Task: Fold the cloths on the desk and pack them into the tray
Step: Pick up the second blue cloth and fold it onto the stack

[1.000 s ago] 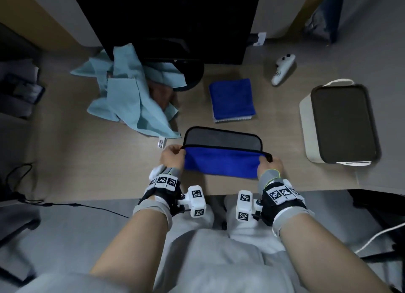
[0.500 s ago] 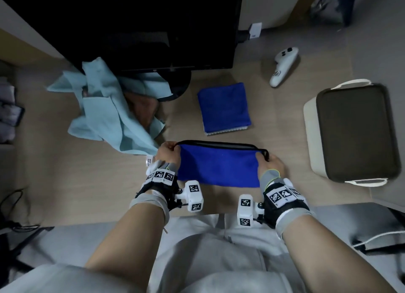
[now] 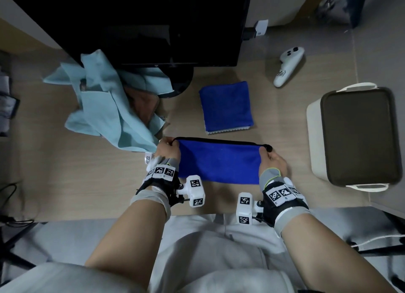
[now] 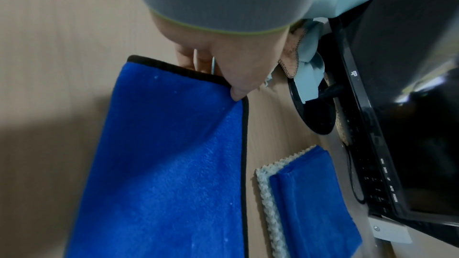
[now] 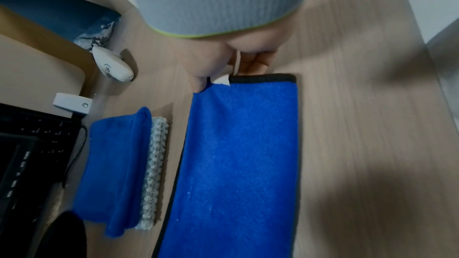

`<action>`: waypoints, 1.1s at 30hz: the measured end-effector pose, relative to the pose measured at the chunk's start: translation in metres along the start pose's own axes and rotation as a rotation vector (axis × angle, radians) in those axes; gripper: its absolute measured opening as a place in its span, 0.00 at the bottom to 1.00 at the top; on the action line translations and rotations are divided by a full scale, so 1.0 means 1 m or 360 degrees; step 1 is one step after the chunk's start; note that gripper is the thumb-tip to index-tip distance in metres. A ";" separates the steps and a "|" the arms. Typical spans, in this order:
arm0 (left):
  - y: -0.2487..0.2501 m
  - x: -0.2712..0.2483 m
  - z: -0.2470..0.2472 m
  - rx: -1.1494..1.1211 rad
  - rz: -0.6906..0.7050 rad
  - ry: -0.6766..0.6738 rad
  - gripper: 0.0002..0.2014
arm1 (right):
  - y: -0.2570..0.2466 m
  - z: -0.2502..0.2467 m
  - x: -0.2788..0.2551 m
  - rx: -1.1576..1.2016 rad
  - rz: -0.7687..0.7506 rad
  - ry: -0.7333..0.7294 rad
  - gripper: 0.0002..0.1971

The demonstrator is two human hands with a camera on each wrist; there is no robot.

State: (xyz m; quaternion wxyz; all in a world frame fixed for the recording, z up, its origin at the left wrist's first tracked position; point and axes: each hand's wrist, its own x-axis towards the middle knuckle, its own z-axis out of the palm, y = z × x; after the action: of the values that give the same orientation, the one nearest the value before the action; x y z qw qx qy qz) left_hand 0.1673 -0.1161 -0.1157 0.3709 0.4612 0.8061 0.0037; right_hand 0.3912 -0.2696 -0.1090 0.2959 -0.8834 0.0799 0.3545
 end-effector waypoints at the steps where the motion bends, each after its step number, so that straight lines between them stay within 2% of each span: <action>1: 0.002 -0.002 -0.001 -0.0062 0.0011 -0.0007 0.05 | 0.001 0.001 0.000 0.0062 -0.0039 -0.0003 0.11; 3: 0.004 -0.004 0.000 -0.0160 0.0076 -0.0028 0.10 | 0.000 0.001 -0.001 0.0080 -0.0100 0.0018 0.15; 6: 0.000 -0.003 -0.003 -0.0214 0.0215 0.0018 0.13 | -0.003 0.000 -0.004 -0.0189 -0.0090 0.0033 0.23; 8: -0.005 -0.006 -0.006 -0.0145 0.0238 0.0077 0.11 | -0.003 0.002 -0.007 -0.0417 -0.0044 -0.0079 0.23; 10: -0.007 -0.014 -0.008 -0.0175 0.0162 0.0076 0.07 | -0.004 0.008 -0.011 -0.0571 0.0026 -0.0184 0.23; 12: -0.005 -0.022 -0.003 -0.0396 0.0065 -0.0147 0.03 | -0.008 0.011 -0.013 -0.0643 0.0015 -0.0231 0.22; 16: -0.007 -0.043 0.005 -0.0523 -0.0073 -0.0835 0.06 | -0.016 0.011 -0.017 -0.0539 -0.0045 -0.0236 0.26; 19: -0.007 -0.058 0.012 -0.0540 -0.0119 -0.1089 0.09 | -0.020 0.002 -0.016 -0.0425 -0.0013 -0.0349 0.33; 21: -0.002 -0.067 0.018 -0.0561 -0.0153 -0.1235 0.11 | -0.023 -0.008 -0.014 -0.0367 -0.0027 -0.0450 0.29; 23: 0.005 -0.073 0.024 -0.0542 -0.0157 -0.1293 0.12 | -0.027 -0.013 -0.013 -0.0318 -0.0021 -0.0562 0.22; 27: 0.022 -0.078 0.041 -0.0362 -0.0096 -0.1276 0.10 | -0.027 -0.022 0.001 -0.0045 0.0074 -0.0703 0.20; 29: 0.035 -0.085 0.050 -0.0327 -0.0080 -0.1307 0.11 | -0.039 -0.038 -0.002 0.0056 0.0063 -0.0754 0.15; 33: 0.048 -0.097 0.056 -0.0346 -0.0071 -0.1344 0.15 | -0.057 -0.048 -0.008 0.0063 -0.0002 -0.0915 0.12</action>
State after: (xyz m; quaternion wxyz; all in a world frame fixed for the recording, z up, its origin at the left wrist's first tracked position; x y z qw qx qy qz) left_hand 0.2656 -0.1794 -0.0817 0.7144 0.3630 0.5883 -0.1084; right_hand 0.4334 -0.2514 -0.0494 0.3238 -0.7408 -0.0011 0.5886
